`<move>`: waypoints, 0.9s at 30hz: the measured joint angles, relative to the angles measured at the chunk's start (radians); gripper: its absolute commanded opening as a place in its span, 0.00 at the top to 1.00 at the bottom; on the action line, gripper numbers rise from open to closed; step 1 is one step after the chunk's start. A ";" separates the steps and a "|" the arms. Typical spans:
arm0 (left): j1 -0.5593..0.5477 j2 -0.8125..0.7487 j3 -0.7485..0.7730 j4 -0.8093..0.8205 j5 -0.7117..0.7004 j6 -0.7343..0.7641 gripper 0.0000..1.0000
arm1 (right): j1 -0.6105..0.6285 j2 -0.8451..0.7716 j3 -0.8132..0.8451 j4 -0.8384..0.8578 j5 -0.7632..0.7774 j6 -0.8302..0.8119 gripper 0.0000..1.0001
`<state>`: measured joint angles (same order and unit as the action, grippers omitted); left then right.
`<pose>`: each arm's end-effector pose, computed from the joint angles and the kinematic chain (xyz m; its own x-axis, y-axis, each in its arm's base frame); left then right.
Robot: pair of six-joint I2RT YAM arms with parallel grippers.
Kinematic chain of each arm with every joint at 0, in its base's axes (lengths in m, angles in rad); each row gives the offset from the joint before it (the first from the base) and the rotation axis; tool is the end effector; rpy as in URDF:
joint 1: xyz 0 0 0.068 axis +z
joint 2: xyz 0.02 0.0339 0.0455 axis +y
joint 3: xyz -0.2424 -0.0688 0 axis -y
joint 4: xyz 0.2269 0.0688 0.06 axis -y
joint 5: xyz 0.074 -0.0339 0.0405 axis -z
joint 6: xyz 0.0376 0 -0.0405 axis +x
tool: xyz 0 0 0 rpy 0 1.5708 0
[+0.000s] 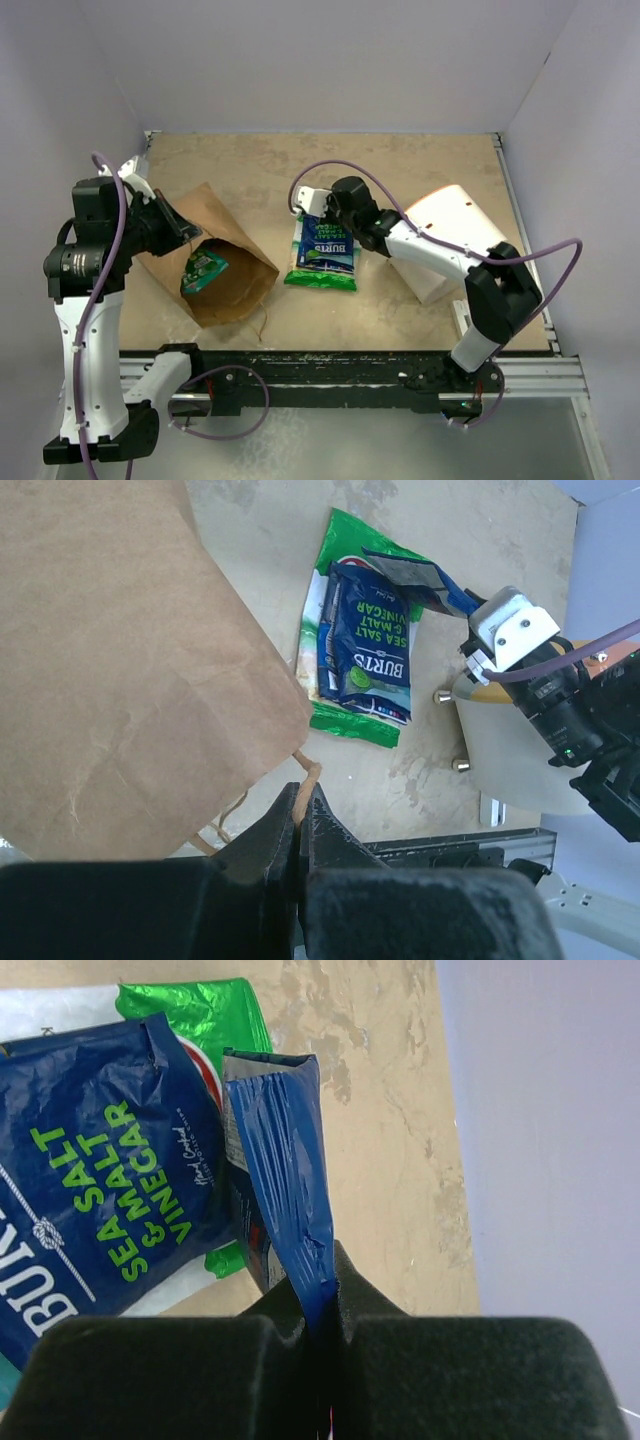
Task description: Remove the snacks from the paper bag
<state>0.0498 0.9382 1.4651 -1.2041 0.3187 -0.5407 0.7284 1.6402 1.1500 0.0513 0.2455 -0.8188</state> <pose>0.1286 -0.0054 0.4062 -0.6378 -0.5212 -0.5671 -0.1536 0.8075 -0.5695 0.2786 0.2363 0.2545 0.1351 -0.8288 -0.5429 -0.5605 0.3879 -0.7317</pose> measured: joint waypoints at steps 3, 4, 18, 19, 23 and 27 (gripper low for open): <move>0.000 -0.002 0.009 -0.009 0.000 -0.001 1.00 | 0.002 0.013 0.023 -0.011 -0.011 0.007 1.00; 0.000 -0.006 0.009 -0.011 -0.001 -0.003 1.00 | 0.005 0.012 0.024 -0.012 -0.019 0.012 1.00; 0.000 -0.010 0.008 -0.006 -0.008 -0.022 1.00 | 0.076 -0.003 -0.032 -0.082 -0.125 0.102 1.00; 0.000 -0.004 0.008 -0.004 -0.007 -0.022 1.00 | 0.077 -0.003 -0.042 -0.078 -0.140 0.110 1.00; 0.000 0.022 0.008 0.011 -0.007 -0.022 1.00 | 0.077 0.001 -0.080 -0.070 -0.174 0.140 0.98; 0.000 0.035 0.008 0.014 -0.006 -0.021 1.00 | 0.077 0.010 -0.085 -0.069 -0.189 0.163 0.89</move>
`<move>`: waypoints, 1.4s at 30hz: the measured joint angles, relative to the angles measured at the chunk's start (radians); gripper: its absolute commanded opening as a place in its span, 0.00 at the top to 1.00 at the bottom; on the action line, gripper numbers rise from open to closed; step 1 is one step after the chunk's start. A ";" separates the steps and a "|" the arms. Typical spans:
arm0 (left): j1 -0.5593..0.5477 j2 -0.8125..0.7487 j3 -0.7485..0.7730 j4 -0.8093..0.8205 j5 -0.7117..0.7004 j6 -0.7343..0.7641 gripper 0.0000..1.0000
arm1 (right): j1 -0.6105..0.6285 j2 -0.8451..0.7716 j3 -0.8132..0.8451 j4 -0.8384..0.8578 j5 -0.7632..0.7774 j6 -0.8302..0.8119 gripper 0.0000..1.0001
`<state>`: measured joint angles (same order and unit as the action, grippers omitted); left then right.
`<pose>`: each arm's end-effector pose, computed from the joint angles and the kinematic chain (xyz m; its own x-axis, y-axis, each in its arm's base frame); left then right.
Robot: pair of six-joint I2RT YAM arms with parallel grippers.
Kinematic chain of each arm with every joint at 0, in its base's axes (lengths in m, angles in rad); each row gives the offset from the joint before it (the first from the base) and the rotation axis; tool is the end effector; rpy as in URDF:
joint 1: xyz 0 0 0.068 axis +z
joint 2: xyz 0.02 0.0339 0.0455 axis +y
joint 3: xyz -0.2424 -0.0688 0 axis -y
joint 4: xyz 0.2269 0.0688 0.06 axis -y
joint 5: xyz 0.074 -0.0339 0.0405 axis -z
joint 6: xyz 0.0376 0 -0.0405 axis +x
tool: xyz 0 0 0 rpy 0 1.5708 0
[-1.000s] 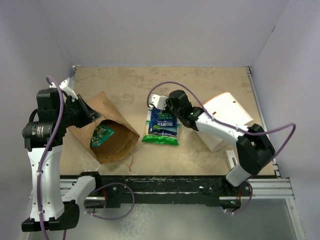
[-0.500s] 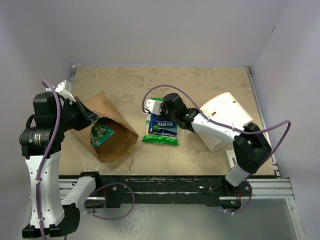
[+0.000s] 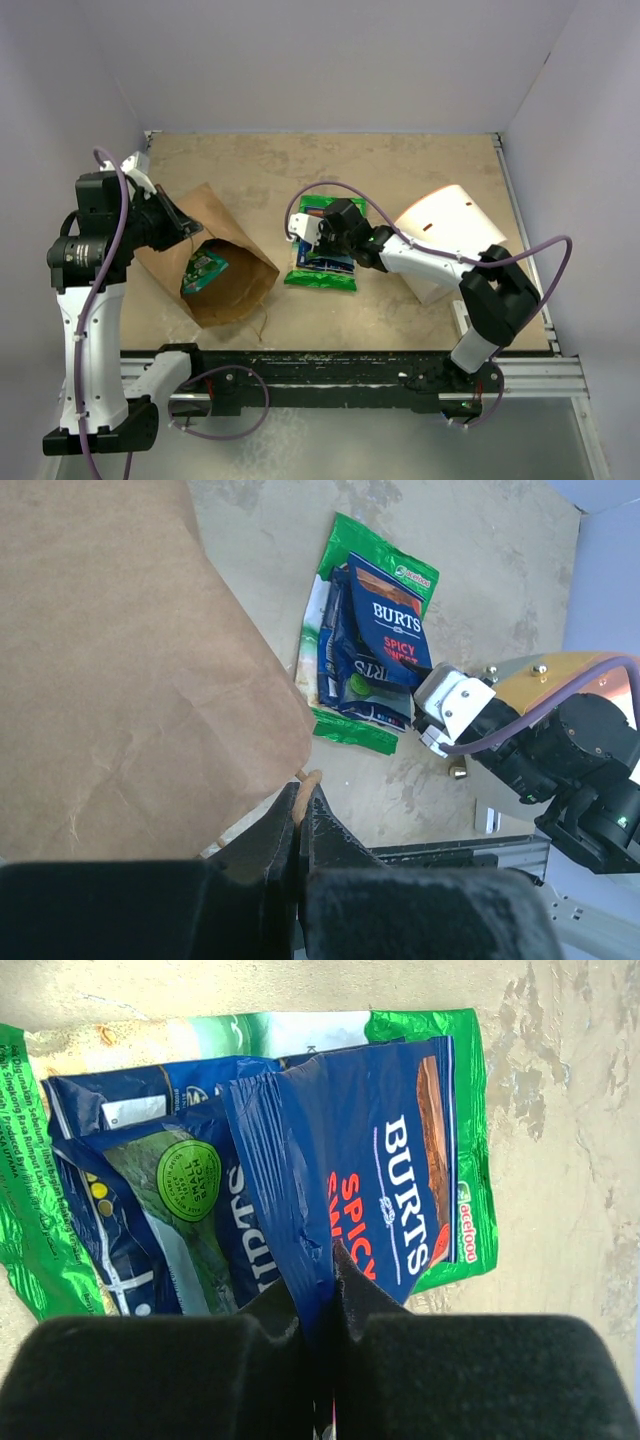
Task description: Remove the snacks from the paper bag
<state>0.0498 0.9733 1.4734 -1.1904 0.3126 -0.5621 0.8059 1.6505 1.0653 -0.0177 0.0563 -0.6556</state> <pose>0.1390 -0.0046 0.4055 -0.6391 -0.5396 -0.5480 -0.1786 0.7972 -0.5766 0.2463 0.2535 0.2166 0.1083 -0.7661 -0.6335 -0.7849 0.3251 -0.5274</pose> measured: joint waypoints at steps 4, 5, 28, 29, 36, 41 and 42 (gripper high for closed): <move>0.000 -0.006 0.000 0.000 0.000 0.000 1.00 | 0.000 0.000 -0.001 0.000 -0.007 0.021 0.81; 0.000 -0.007 0.000 0.000 0.000 0.000 1.00 | 0.000 0.000 -0.001 0.000 -0.008 0.026 0.80; 0.000 -0.050 -0.053 0.027 0.006 -0.022 1.00 | 0.000 -0.070 -0.104 -0.042 -0.076 0.112 0.62; 0.000 -0.050 -0.053 0.028 0.007 -0.023 1.00 | 0.000 -0.071 -0.103 -0.049 -0.076 0.117 0.59; 0.000 -0.051 -0.057 0.032 0.009 -0.029 1.00 | 0.000 -0.187 -0.103 -0.100 -0.138 0.187 0.36; 0.000 -0.052 -0.057 0.032 0.008 -0.029 1.00 | 0.000 -0.319 -0.135 -0.002 -0.192 0.318 0.31; 0.000 -0.053 -0.057 0.032 0.008 -0.029 1.00 | 0.000 -0.338 -0.141 0.032 -0.196 0.352 0.31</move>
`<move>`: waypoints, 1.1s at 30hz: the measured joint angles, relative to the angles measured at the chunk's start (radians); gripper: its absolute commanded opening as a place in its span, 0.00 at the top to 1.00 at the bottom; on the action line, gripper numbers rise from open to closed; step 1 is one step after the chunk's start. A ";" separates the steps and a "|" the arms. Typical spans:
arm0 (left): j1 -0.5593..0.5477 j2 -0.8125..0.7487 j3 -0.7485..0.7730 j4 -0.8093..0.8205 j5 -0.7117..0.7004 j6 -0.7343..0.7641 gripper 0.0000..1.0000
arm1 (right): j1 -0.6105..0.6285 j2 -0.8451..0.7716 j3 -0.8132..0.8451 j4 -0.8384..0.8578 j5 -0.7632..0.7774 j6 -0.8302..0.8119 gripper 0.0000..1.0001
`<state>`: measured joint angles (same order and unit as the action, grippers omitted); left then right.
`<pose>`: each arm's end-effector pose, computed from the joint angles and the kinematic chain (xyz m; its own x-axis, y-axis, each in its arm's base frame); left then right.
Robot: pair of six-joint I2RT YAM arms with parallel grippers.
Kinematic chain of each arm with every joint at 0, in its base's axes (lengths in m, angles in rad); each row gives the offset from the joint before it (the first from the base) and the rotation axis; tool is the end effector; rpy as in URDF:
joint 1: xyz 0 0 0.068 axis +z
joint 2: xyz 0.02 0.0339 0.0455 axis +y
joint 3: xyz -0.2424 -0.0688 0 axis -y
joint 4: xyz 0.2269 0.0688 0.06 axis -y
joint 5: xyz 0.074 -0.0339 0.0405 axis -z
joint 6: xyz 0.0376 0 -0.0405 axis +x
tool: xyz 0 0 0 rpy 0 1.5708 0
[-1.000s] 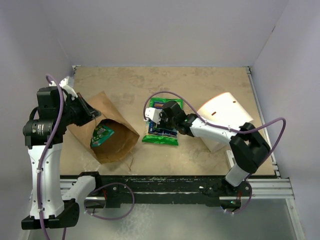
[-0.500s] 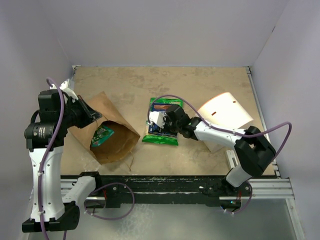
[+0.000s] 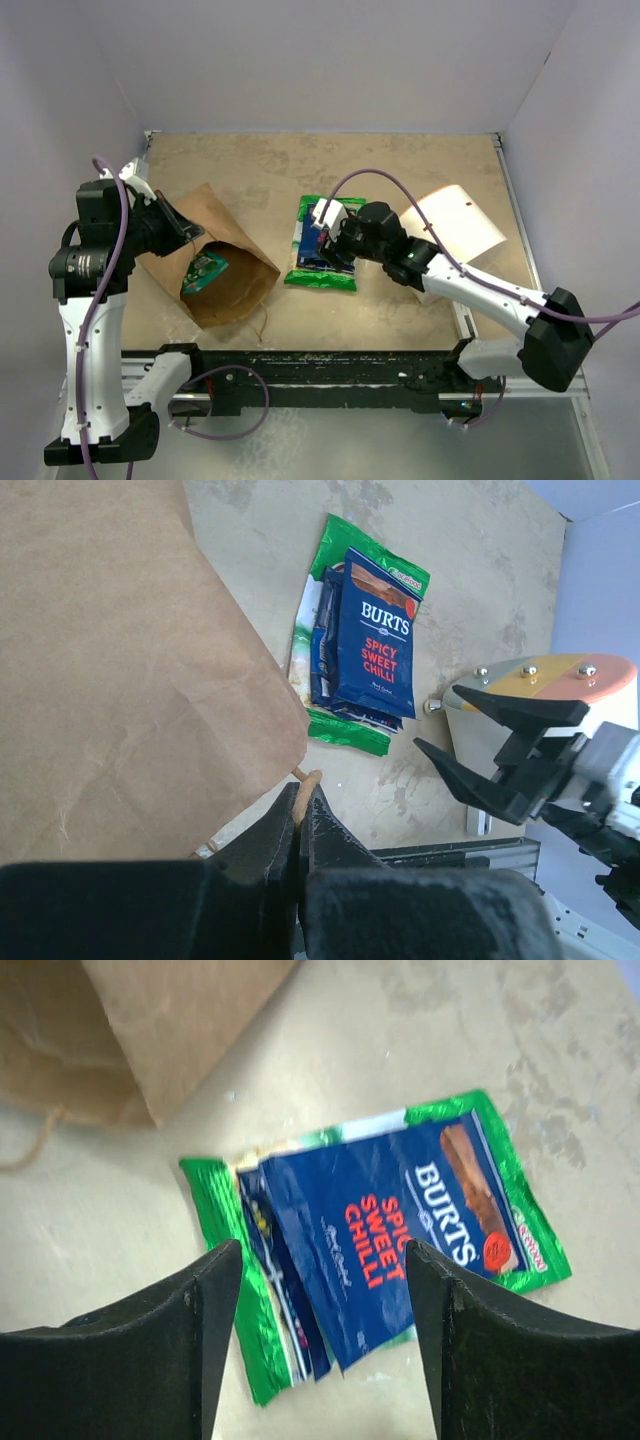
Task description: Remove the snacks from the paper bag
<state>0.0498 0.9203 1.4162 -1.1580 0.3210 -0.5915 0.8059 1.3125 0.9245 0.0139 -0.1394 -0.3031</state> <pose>0.1312 -0.0053 0.3997 -0.6219 -0.5608 -0.5465 -0.1753 0.7799 -0.6008 0.2001 0.2160 0.2769 -0.0015 -0.4285 -0.9036 -0.8429 0.4867 -0.2294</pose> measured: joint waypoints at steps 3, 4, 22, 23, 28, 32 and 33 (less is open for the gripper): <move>0.000 -0.001 0.000 0.000 0.000 0.000 1.00 | 0.000 0.001 0.001 0.070 0.010 0.063 0.30; 0.000 -0.002 0.000 0.000 0.000 0.000 1.00 | 0.000 0.012 0.003 0.084 0.018 0.079 0.30; 0.000 0.025 0.020 -0.016 0.000 0.008 1.00 | -0.003 0.407 0.147 0.127 0.178 0.243 0.60; 0.000 0.026 0.020 -0.017 0.000 0.008 1.00 | -0.003 0.406 0.129 0.129 0.178 0.252 0.60; 0.000 0.022 0.019 -0.018 0.000 0.008 1.00 | -0.003 0.402 0.040 0.156 0.176 0.286 0.58; 0.000 0.020 0.017 -0.017 0.000 0.008 1.00 | -0.003 0.413 0.031 0.164 0.181 0.300 0.55; 0.000 0.021 0.017 -0.017 0.000 0.008 1.00 | -0.003 0.414 0.031 0.165 0.182 0.302 0.54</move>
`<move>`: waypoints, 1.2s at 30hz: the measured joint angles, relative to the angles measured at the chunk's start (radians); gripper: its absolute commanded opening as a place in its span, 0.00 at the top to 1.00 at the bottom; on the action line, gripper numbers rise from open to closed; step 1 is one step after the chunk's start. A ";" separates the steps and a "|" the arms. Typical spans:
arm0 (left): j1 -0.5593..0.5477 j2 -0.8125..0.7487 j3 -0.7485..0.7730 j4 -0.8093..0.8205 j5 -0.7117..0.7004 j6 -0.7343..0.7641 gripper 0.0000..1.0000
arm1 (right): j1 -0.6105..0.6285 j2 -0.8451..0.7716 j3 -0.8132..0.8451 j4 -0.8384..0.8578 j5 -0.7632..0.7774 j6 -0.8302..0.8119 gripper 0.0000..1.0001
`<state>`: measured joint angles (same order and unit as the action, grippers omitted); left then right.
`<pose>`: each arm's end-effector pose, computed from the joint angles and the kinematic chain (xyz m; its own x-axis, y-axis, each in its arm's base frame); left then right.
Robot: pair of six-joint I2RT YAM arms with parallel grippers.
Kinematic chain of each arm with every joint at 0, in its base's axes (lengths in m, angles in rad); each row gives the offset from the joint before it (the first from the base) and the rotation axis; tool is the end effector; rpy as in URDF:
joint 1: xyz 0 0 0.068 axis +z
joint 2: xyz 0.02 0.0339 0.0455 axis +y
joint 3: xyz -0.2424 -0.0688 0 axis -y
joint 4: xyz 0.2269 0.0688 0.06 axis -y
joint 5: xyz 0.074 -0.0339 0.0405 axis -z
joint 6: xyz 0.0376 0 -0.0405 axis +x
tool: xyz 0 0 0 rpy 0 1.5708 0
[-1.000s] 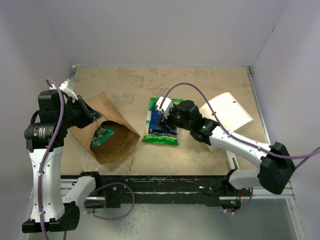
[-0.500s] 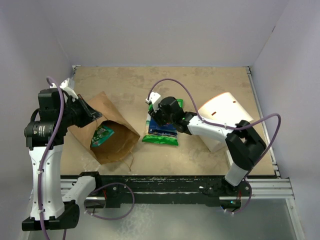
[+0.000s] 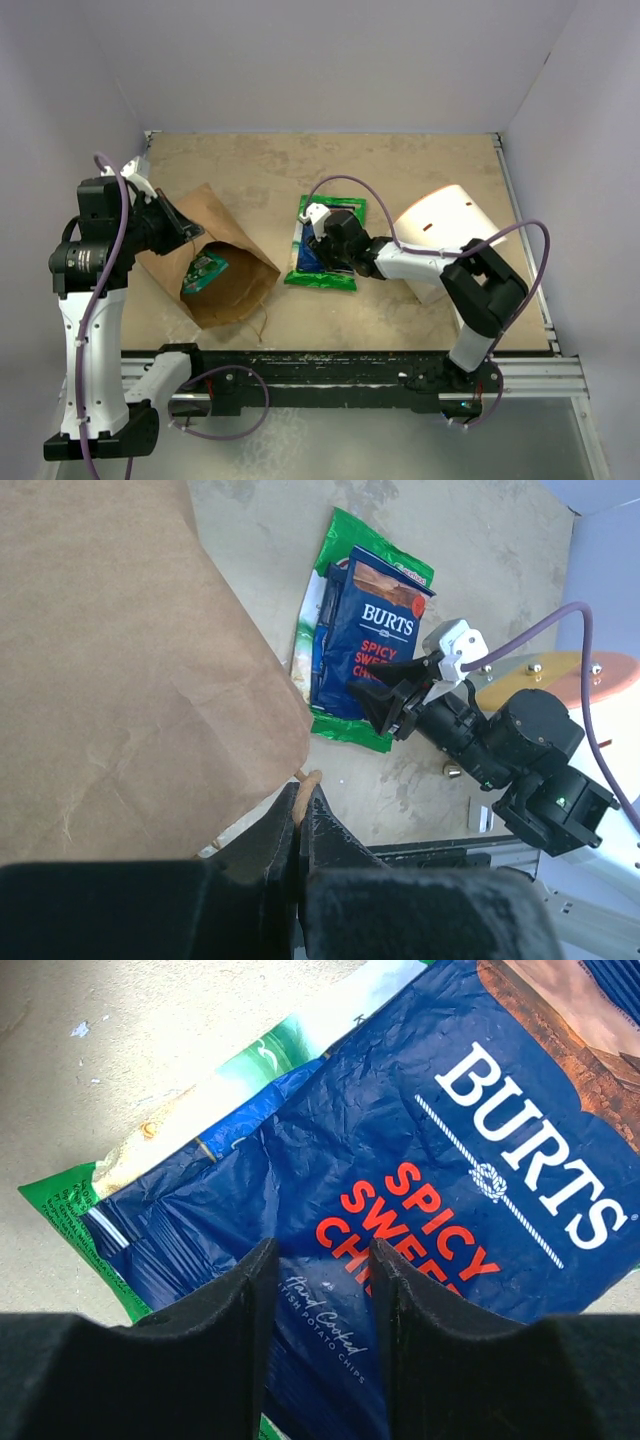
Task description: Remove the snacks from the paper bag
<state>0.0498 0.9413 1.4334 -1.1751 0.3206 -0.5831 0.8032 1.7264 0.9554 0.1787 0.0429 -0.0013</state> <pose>0.1344 -0.0052 0.4003 -0.6346 -0.5548 -0.5380 -0.1827 0.7841 -0.5931 0.2474 0.2541 0.1756 -0.3868 -0.4027 -0.8296 -0.6947 0.7188 -0.0250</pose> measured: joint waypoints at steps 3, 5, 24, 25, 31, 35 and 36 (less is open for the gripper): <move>0.000 0.004 0.000 0.000 -0.002 0.000 1.00 | 0.000 -0.007 0.000 -0.008 0.001 0.000 0.51; 0.000 0.006 0.000 0.003 -0.003 0.000 1.00 | 0.000 -0.029 0.000 -0.034 0.000 0.000 0.49; 0.000 0.031 0.001 0.021 0.005 0.029 1.00 | 0.343 -0.178 -0.026 0.236 -0.354 -0.343 0.36; 0.000 0.029 0.002 0.019 0.010 0.031 1.00 | 0.352 -0.137 -0.011 0.253 -0.374 -0.381 0.37; 0.000 0.025 0.023 -0.015 0.061 0.053 1.00 | 0.374 0.145 0.192 0.341 -0.407 -0.557 0.40; 0.000 0.025 0.039 -0.031 0.096 0.063 1.00 | 0.375 0.280 0.331 0.375 -0.395 -0.640 0.41; 0.000 0.028 0.048 -0.036 0.103 0.069 1.00 | 0.375 0.304 0.356 0.384 -0.391 -0.652 0.41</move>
<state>0.0498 0.9691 1.4811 -1.2114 0.4232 -0.5140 1.1782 2.0304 1.3109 0.5629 -0.3481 -0.6533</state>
